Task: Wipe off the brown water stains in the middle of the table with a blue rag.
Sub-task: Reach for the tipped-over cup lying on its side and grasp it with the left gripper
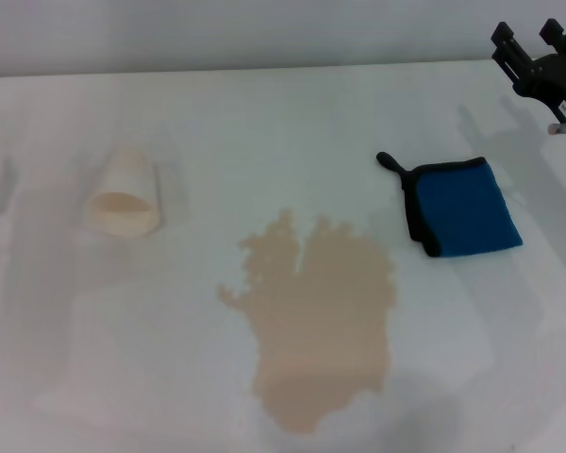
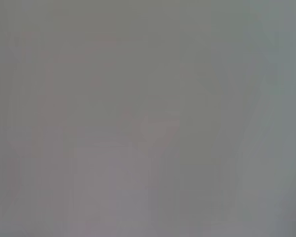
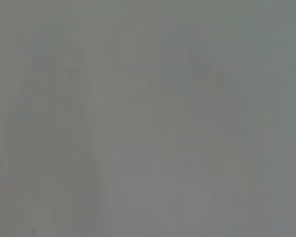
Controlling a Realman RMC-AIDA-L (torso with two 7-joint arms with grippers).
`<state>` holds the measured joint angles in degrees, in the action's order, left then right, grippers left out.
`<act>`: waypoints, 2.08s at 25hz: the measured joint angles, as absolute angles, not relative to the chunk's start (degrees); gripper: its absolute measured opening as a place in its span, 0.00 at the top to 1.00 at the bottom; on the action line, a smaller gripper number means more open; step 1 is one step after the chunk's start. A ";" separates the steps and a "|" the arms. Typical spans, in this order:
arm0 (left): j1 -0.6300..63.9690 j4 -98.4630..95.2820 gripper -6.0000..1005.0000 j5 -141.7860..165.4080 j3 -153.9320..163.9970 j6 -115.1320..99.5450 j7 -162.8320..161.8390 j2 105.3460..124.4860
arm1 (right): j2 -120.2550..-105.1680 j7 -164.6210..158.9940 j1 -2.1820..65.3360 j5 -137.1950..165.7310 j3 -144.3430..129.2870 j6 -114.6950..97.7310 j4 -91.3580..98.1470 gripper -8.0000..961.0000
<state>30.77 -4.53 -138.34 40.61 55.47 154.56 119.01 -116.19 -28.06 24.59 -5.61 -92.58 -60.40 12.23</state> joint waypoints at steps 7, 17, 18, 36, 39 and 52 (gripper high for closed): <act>29.48 -13.36 0.12 -124.73 40.74 62.88 145.75 118.55 | -116.16 -28.05 24.59 -5.63 -92.54 -60.34 12.07 0.22; 28.67 -38.82 0.12 -93.37 42.38 66.95 117.31 114.68 | -115.61 -28.16 24.57 -5.63 -87.95 -60.49 12.24 0.22; 28.62 -40.90 0.12 -92.23 42.41 67.31 116.75 114.66 | -115.62 -28.62 24.42 -5.63 -86.87 -60.49 12.20 0.22; 43.11 -53.83 0.12 -56.78 43.18 73.61 125.25 103.86 | -116.20 -32.09 22.68 -7.09 -85.86 -60.68 12.63 0.23; 47.06 -51.31 0.12 -49.49 43.33 74.06 126.43 102.83 | -116.25 -32.09 23.27 -9.06 -86.34 -60.42 12.63 0.23; 56.85 -41.17 0.12 -37.07 51.17 71.51 138.18 104.74 | -116.20 -31.90 24.05 -10.79 -86.40 -59.60 11.95 0.23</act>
<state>56.86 -41.17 -37.07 51.17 71.51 138.18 104.74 -116.20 -31.90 24.05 -10.79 -86.40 -59.60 11.95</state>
